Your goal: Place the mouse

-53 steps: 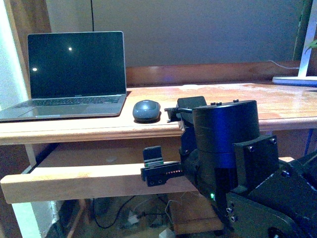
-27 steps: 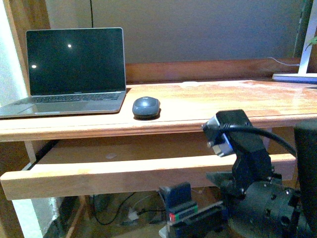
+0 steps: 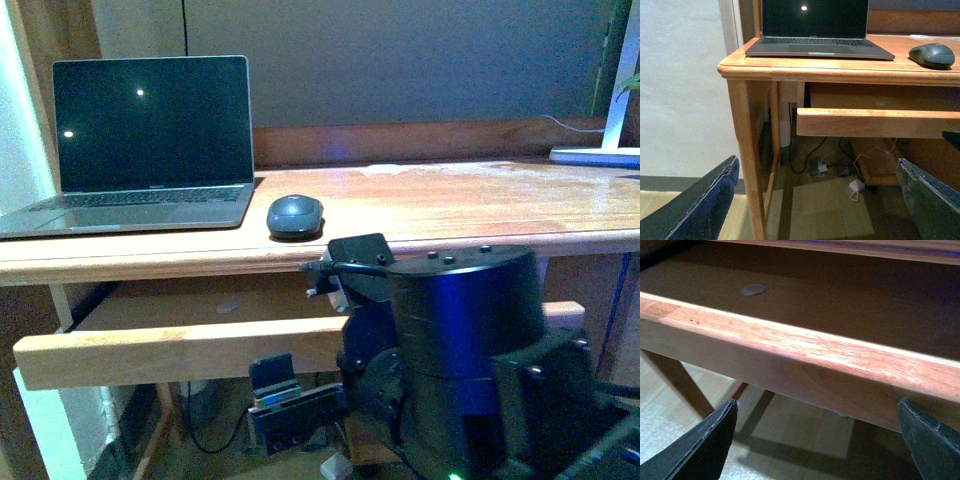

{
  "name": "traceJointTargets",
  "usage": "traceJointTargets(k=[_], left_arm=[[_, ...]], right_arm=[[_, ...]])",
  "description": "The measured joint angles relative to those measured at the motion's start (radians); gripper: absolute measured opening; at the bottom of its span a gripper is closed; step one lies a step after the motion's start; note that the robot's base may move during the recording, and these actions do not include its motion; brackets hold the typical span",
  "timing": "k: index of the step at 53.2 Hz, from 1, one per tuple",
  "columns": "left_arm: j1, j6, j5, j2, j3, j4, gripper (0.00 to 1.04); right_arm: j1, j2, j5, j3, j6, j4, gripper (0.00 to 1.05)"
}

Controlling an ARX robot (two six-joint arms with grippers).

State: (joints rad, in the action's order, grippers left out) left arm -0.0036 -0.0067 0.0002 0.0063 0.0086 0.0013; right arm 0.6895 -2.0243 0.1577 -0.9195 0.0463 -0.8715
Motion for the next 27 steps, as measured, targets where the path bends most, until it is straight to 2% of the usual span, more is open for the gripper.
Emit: traceJointTargets(k=[19, 27], left_arm=[[0.000, 0.000, 0.000, 0.000, 0.000, 0.000, 0.97], [0.000, 0.000, 0.000, 0.000, 0.000, 0.000, 0.97]], right_arm=[[-0.001, -0.128, 0.185, -0.251, -0.005, 0.124, 0.97], [-0.001, -0.123, 0.182, -0.244, 0.010, 0.118, 0.97]])
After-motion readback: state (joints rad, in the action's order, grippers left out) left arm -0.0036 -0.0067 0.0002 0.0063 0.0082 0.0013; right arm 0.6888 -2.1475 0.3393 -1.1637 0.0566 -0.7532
